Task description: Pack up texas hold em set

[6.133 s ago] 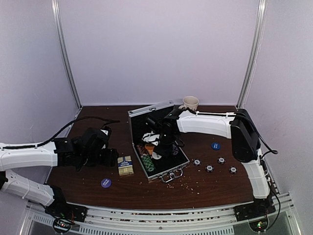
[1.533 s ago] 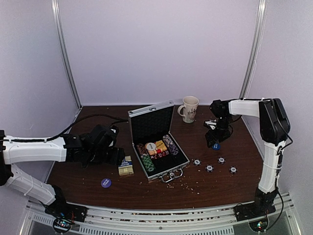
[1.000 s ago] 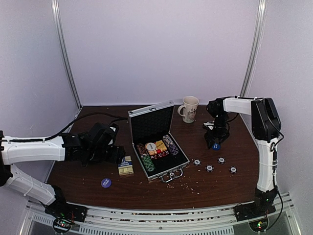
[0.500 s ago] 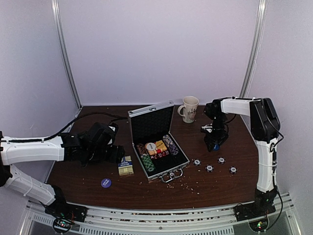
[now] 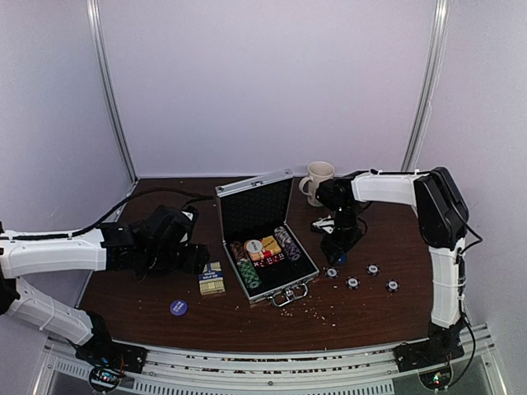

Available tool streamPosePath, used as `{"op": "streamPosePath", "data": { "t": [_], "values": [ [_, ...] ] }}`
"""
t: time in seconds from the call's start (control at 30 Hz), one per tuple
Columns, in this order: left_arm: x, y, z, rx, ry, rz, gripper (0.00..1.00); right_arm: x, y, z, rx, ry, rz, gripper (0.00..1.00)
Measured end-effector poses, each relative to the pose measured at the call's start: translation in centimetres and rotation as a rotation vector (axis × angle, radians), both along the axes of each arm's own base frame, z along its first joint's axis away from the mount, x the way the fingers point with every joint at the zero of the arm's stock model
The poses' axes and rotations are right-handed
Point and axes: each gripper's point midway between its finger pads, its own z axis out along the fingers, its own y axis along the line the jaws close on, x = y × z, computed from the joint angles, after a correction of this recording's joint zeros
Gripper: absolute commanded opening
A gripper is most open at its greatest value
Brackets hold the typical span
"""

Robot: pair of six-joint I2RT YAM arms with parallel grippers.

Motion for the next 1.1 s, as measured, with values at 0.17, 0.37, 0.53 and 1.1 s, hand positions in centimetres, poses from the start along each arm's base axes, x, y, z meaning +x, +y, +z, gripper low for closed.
{"op": "streamPosePath", "data": {
  "t": [0.17, 0.37, 0.53, 1.1],
  "values": [
    [-0.1, 0.2, 0.0, 0.004, 0.003, 0.0, 0.7, 1.8, -0.1, 1.3, 0.008, -0.097, -0.022, 0.72],
    [-0.2, 0.2, 0.2, -0.002, 0.0, 0.001, 0.7, 2.1, -0.6, 0.7, 0.005, -0.112, -0.035, 0.72],
    [-0.2, 0.2, 0.2, -0.002, 0.0, 0.001, 0.7, 1.5, -0.4, 0.2, 0.022, -0.088, -0.033, 0.73],
    [-0.2, 0.2, 0.2, -0.005, 0.002, 0.005, 0.7, 0.4, 1.0, -0.5, 0.055, -0.071, -0.003, 0.68]
  ]
}}
